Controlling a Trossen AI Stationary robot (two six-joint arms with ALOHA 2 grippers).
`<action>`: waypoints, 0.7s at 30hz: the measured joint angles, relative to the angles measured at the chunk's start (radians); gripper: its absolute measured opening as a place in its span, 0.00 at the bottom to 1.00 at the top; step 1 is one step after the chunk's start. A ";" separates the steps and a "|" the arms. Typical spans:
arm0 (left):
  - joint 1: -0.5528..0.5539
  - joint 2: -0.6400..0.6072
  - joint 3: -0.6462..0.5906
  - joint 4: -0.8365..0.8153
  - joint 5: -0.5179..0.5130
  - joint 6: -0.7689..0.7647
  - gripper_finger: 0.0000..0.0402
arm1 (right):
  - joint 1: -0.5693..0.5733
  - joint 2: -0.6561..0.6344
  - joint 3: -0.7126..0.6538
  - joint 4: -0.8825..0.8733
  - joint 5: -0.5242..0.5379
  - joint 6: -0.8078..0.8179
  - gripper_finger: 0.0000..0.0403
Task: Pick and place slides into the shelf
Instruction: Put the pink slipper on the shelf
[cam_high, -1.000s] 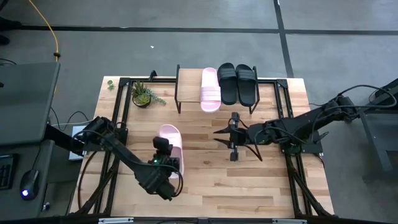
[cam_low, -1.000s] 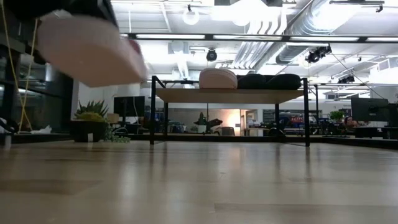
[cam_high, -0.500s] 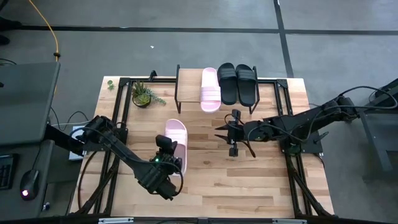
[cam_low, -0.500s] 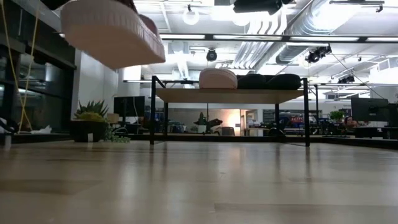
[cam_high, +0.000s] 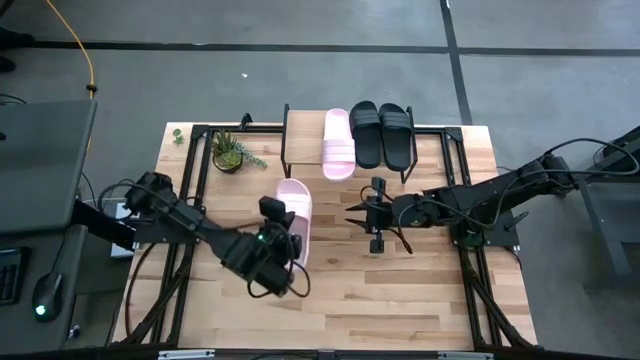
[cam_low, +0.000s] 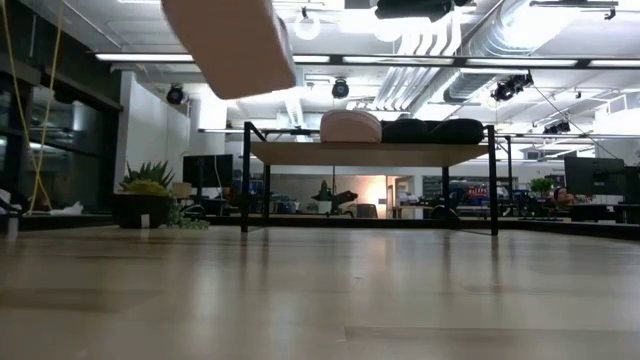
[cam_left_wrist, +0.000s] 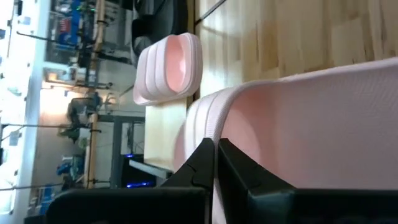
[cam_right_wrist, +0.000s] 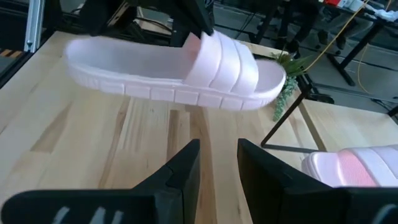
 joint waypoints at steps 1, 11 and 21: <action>0.012 -0.007 0.000 0.025 0.011 0.037 0.00 | 0.000 0.000 0.000 0.000 0.000 -0.007 0.24; 0.118 -0.055 0.000 0.162 0.102 0.266 0.00 | 0.000 0.000 0.000 0.000 0.000 -0.015 0.24; 0.181 -0.091 0.000 0.259 0.215 0.368 0.00 | 0.000 0.000 0.000 -0.001 0.000 -0.015 0.24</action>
